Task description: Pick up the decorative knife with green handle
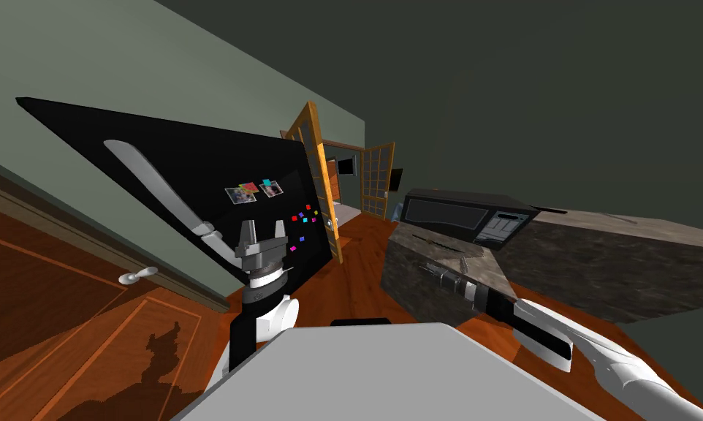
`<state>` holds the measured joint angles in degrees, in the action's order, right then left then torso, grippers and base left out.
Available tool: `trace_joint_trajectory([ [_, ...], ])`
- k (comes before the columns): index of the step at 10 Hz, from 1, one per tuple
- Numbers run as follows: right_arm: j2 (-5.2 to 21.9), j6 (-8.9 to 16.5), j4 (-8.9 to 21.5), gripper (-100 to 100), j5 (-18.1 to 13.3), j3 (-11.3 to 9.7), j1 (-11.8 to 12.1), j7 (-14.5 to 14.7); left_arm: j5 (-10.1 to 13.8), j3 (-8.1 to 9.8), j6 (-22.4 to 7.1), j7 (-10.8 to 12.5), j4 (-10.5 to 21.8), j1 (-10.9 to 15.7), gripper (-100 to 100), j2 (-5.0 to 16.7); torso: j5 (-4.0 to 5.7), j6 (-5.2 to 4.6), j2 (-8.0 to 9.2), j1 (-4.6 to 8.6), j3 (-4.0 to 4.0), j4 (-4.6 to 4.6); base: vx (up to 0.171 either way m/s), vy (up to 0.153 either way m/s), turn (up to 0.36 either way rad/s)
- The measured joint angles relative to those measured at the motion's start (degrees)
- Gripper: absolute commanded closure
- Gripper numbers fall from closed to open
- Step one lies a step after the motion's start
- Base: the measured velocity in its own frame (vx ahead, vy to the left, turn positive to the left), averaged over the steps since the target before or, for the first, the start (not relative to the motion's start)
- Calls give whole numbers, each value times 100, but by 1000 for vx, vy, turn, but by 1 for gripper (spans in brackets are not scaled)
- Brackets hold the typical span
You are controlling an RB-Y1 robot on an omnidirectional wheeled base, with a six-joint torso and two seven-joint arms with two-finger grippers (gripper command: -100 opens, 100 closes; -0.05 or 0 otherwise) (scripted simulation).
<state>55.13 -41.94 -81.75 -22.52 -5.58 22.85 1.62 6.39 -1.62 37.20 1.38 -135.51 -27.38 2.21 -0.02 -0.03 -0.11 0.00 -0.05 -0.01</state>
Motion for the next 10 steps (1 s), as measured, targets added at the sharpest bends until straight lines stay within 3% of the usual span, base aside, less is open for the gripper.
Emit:
trace_joint_trajectory([
  [10, 1666, 46, 826, -100, -701, -350, 72, 313, 0, 0, 0, 0, 0, -1, 0, 0, 3, 1, -23, 6, -13, -5, 69, 5, 67],
])
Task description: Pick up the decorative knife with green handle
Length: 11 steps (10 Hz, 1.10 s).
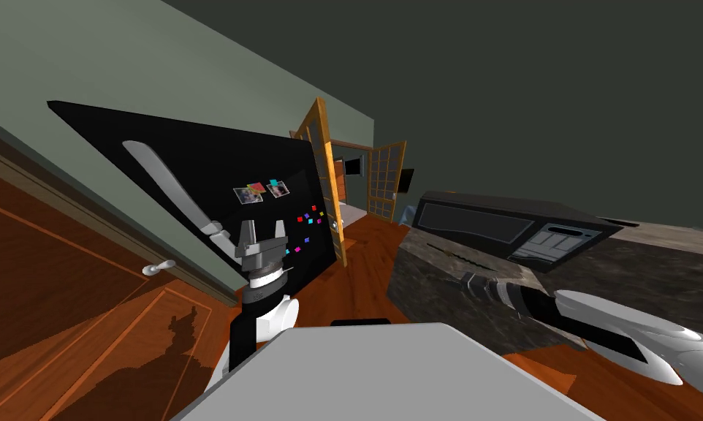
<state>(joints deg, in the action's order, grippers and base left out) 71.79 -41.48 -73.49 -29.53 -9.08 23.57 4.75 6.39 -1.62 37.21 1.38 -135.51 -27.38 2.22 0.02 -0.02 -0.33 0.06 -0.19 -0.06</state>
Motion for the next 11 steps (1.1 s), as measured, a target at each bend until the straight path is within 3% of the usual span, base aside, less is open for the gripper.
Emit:
trace_joint_trajectory([
  [2, 236, -86, 268, -100, -101, -70, -22, 100, 0, 0, 0, 0, 0, 0, 0, 0, 1, -1, 2, 4, 1, 1, 77, -13, 46],
  [5, 720, 20, 342, -100, -268, -194, 81, 136, 0, 0, 0, 0, 0, 0, 0, 0, 1, 1, -12, 8, -7, -3, 131, -22, 81],
  [8, 1263, 170, 492, -100, -549, -506, 137, 213, 0, 1, 0, 0, 0, -1, 0, 0, 4, 1, -27, 15, -16, -7, 175, -55, 53],
  [11, 1686, 321, 501, -100, -669, -679, 448, 340, 0, 1, 0, 0, 0, -1, 0, 1, 8, -1, -32, 25, -20, -8, 163, -70, 44],
])
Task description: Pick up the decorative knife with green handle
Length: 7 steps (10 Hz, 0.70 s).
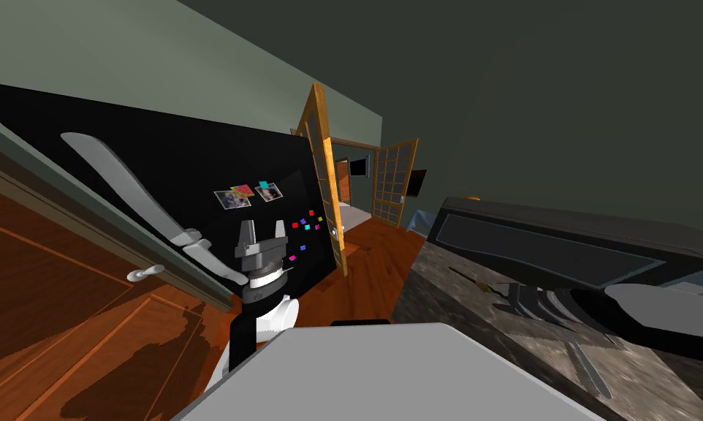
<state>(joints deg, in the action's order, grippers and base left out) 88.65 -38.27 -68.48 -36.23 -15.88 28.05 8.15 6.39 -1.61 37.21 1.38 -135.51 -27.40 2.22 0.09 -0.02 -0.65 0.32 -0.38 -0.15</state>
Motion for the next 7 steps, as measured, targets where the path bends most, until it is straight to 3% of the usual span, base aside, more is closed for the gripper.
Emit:
trace_joint_trajectory([
  [2, 148, 84, 9, -100, -110, -183, 77, 38, 0, 0, 0, 0, 0, 0, 0, 0, -2, -1, 19, -10, 11, 4, 134, -49, 22],
  [3, 161, 31, 141, -100, -242, -371, -42, 40, 0, 0, 0, 0, 0, 0, 0, 0, -1, 0, 13, -12, 8, 3, 126, -42, 10],
  [4, 203, 63, 90, -100, -253, -409, 41, 44, 0, 0, 0, 0, 0, 0, 0, 0, -2, -1, 19, -14, 10, 4, 46, -20, 4],
  [5, 208, 78, 78, 0, -249, -408, 53, 47, 0, -1, 0, 0, 0, 1, 0, -1, -4, -1, 41, -22, 23, 9, 10, -4, 3],
  [6, 208, 77, 79, -100, -250, -407, 51, 47, 0, -1, 0, 0, 0, 2, 0, -1, -5, -2, 58, -29, 33, 13, -52, -14, 300],
  [7, 140, 93, 164, -100, -247, -439, 31, 19, 0, -1, -1, 0, 1, 4, 0, -1, -5, 6, 78, -27, 44, 17, -103, -24, 376],
])
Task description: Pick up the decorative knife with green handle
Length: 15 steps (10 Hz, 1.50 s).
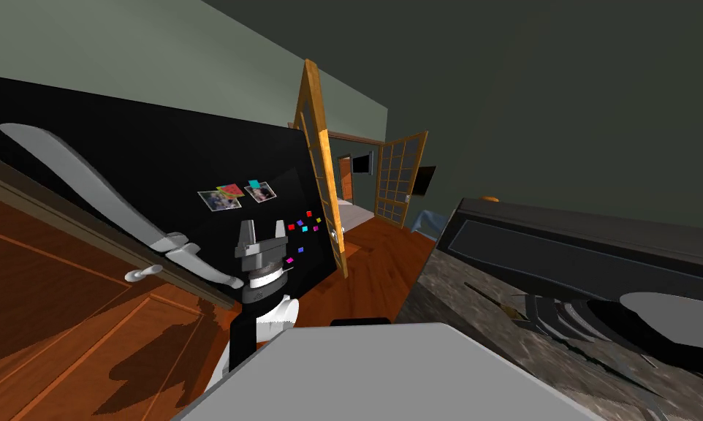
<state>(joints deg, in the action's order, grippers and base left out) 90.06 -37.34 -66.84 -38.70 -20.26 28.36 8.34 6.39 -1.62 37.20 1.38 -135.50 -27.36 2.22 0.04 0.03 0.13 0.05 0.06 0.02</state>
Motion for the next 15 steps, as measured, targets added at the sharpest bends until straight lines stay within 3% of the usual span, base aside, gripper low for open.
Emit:
trace_joint_trajectory([
  [2, -134, 143, 108, -100, 61, -39, 58, -101, 0, 0, 0, 0, 0, 0, 0, 0, 1, -6, 36, 3, 21, 9, -144, -22, 299],
  [3, -269, 149, 297, -100, 18, -126, -66, -160, 0, 0, 0, 0, 0, 0, 0, 0, 2, -8, 44, 5, 27, 11, -62, -12, 46],
  [4, -283, 145, 321, 100, 12, -137, -81, -173, 0, 1, 0, 0, 0, -1, 0, 0, 0, -14, 25, 3, 17, 9, -11, -1, -12],
  [8, -282, 143, 316, 100, 11, -137, -79, -170, 0, 1, 0, 0, 0, -2, 0, 0, 0, -13, -6, 1, -2, 0, -1, 0, 1],
  [9, -282, 143, 317, 0, 12, -137, -79, -171, 0, 1, 0, 0, 0, -2, 0, 0, 0, -12, -7, 1, -3, 0, 0, 0, 0],
  [10, -282, 144, 317, 100, 12, -137, -79, -171, 0, 1, 0, 0, 0, -2, 0, 0, 0, -12, -8, 0, -3, 0, 34, 14, -194],
  [12, -165, 182, 125, 100, 29, -86, 1, -168, 0, 1, 1, 0, -1, -4, 0, 0, -3, -31, -17, -9, -8, -4, 101, 22, -341],
  [14, -17, 65, -12, 100, -6, -27, 4, -55, 0, 1, 1, 0, -1, -4, 0, 0, -4, -20, -51, -12, -27, -9, 108, 19, -184],
  [15, -10, 53, -16, 0, -9, -26, 5, -44, 0, 1, 1, 0, -1, -2, 0, 0, 0, -10, -37, -6, -21, -8, 9, 4, 11],
])
